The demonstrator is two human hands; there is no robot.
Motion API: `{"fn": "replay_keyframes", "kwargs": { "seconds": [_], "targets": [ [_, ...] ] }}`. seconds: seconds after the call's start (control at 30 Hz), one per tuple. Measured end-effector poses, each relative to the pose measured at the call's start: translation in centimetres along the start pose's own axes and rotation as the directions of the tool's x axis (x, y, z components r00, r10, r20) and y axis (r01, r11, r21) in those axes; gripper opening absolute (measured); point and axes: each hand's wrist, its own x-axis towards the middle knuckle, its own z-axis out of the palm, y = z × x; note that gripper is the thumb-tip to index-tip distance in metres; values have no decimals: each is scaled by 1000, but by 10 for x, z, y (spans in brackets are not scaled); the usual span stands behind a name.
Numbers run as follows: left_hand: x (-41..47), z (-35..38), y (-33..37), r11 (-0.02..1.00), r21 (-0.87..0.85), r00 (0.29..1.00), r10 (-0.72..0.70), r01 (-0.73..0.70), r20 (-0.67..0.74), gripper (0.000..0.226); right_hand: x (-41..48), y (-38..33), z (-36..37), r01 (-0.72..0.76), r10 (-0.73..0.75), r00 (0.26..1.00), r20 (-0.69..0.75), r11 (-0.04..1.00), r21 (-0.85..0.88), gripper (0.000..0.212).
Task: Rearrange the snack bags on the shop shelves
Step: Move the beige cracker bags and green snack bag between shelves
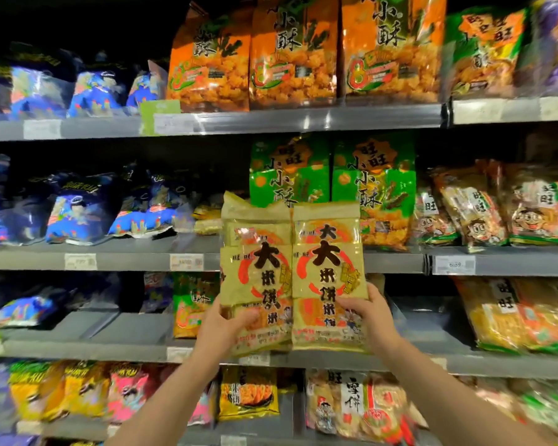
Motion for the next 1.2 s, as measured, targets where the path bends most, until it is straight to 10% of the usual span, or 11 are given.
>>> {"fn": "replay_keyframes", "kwargs": {
  "seconds": [0.77, 1.2],
  "targets": [
    [-30, 120, -138, 897, -5, 850, -418, 443, 320, 65, -31, 109, -158, -338, 339, 939, -58, 941, 26, 61],
    [69, 145, -107, 909, -158, 904, -338, 386, 260, 68, 71, 94, -151, -285, 281, 956, -80, 957, -52, 45]
  ]
}}
